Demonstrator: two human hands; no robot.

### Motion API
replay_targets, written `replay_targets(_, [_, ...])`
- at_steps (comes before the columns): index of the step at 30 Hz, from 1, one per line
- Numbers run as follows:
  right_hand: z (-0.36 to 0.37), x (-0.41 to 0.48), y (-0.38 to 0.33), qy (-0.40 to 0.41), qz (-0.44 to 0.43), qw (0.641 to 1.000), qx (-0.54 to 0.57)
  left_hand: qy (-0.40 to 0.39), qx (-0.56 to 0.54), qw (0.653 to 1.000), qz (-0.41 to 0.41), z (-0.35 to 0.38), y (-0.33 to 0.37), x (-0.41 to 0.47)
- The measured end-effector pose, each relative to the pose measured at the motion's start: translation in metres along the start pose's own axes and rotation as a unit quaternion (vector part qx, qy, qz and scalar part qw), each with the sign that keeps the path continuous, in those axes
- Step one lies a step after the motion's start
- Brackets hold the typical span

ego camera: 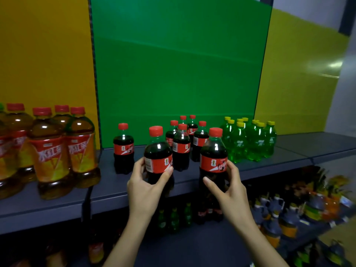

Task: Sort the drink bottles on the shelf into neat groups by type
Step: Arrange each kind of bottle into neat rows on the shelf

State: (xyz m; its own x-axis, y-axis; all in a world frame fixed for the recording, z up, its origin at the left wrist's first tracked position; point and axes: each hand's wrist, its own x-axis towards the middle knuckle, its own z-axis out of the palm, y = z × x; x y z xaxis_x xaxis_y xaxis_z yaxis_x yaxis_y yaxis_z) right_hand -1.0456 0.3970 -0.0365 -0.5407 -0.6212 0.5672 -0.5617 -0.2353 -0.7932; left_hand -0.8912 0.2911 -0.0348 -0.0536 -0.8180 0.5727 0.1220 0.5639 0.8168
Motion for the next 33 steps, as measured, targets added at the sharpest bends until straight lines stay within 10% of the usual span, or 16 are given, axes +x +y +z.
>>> replay_targets(25, [0.058, 0.127, 0.099, -0.051, 0.014, 0.998, -0.031, -0.029, 0.150, 0.987, -0.045, 0.059, -0.074, 0.079])
replay_targets(33, [0.032, 0.097, 0.065, -0.007, -0.138, 0.984, -0.116, 0.063, 0.428, 0.898, 0.077, 0.009, -0.032, 0.038])
